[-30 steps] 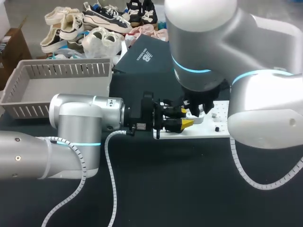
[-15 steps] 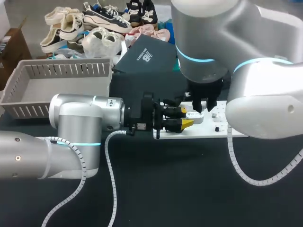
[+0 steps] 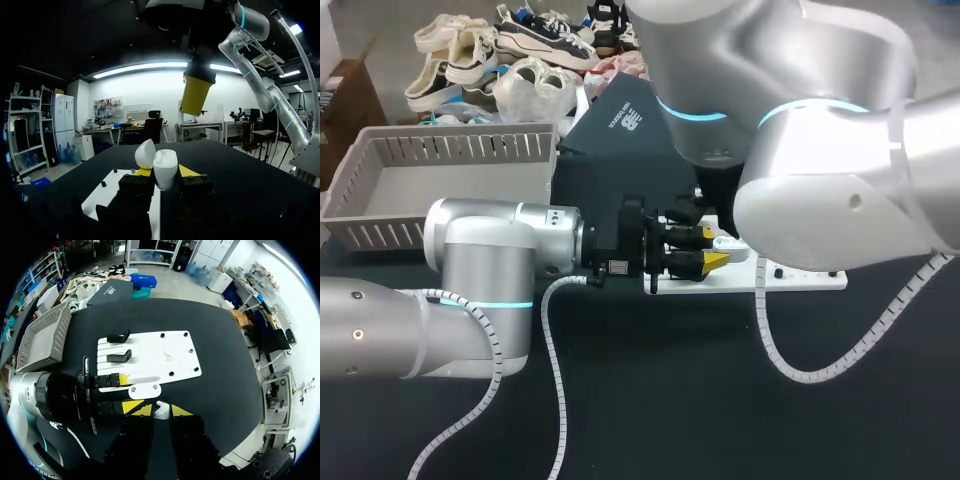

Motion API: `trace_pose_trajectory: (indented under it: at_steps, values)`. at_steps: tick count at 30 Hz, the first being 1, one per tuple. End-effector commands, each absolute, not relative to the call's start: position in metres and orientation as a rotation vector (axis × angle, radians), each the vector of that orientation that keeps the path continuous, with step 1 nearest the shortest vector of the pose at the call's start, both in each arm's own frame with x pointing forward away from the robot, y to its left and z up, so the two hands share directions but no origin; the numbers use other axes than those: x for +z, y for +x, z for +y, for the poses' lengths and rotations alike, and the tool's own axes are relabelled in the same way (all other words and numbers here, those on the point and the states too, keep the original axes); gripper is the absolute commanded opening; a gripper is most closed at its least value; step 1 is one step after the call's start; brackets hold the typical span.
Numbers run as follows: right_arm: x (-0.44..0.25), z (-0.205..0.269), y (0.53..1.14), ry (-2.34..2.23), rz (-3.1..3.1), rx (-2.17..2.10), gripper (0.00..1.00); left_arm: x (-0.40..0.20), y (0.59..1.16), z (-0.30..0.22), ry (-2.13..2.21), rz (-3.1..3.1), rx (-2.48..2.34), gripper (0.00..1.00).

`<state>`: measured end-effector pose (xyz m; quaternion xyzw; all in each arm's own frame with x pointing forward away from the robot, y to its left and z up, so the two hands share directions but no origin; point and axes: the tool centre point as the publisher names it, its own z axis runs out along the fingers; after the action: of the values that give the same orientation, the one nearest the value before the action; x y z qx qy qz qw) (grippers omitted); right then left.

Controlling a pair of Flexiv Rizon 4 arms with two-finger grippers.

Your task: Pick up each earbud case from the left stands, insert the matching earbuds, close the lid, and place the case in the box.

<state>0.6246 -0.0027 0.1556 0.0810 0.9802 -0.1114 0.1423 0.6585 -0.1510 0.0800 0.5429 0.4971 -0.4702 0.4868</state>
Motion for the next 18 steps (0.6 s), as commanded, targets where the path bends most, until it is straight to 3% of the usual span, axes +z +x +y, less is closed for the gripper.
trace_pose_trajectory:
  at_steps: [1, 10, 18]
  values:
    - [0.156, -0.001, 0.625, 0.237, 2.829, -0.327, 0.0, 0.08, 0.657, -0.15, 1.318, 1.208, -1.142, 0.0]
    - [0.155, -0.001, 0.627, 0.255, 2.82, -0.334, 0.0, 0.08, 0.657, -0.15, 1.318, 1.208, -1.142, 0.0]
    - [0.156, -0.004, 0.643, 0.664, 2.831, -0.387, 0.0, 0.08, 0.657, -0.15, 1.318, 1.208, -1.142, 0.0]
